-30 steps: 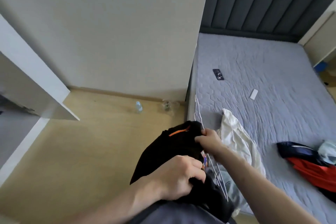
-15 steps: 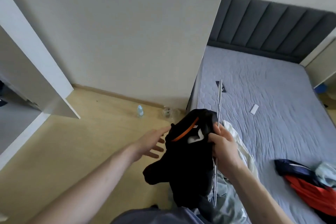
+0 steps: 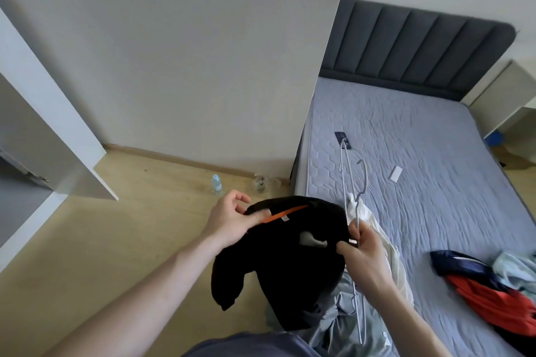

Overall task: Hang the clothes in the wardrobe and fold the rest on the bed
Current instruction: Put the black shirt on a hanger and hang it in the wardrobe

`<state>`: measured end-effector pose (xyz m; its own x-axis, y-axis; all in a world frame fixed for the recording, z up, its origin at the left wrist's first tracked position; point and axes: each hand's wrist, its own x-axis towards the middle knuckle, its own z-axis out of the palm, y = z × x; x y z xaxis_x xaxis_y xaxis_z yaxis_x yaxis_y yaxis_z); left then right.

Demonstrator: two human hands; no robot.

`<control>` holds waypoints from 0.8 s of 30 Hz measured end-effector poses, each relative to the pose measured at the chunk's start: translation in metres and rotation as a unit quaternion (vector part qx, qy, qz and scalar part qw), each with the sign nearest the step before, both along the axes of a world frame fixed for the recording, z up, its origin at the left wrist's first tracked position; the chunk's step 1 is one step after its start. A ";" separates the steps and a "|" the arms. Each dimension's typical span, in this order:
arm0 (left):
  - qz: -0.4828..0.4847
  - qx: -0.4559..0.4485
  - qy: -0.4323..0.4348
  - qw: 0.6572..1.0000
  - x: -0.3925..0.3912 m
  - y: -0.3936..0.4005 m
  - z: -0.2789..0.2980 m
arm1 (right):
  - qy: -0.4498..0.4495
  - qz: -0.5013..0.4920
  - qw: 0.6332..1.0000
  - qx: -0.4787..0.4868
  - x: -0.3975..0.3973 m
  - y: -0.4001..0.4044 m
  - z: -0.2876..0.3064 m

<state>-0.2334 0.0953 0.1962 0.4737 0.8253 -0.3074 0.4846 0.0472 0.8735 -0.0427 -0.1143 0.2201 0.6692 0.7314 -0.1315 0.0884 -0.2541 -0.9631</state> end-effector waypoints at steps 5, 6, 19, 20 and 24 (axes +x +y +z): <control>-0.140 -0.008 0.156 0.978 -0.012 0.010 -0.014 | -0.011 0.025 1.000 -0.011 -0.005 0.004 -0.008; -0.124 0.013 0.168 0.978 -0.014 0.013 -0.017 | -0.013 0.043 0.999 -0.014 -0.007 0.006 -0.009; 0.113 -0.130 -0.045 0.984 -0.020 0.061 -0.004 | -0.094 0.189 0.972 -0.104 -0.006 0.022 -0.007; 0.126 -0.163 -0.066 0.976 -0.018 0.061 0.000 | -0.092 0.200 0.969 -0.112 -0.003 0.023 -0.004; 0.134 -0.144 -0.040 0.980 -0.014 0.068 0.012 | -0.165 0.218 0.954 -0.125 0.003 0.028 0.018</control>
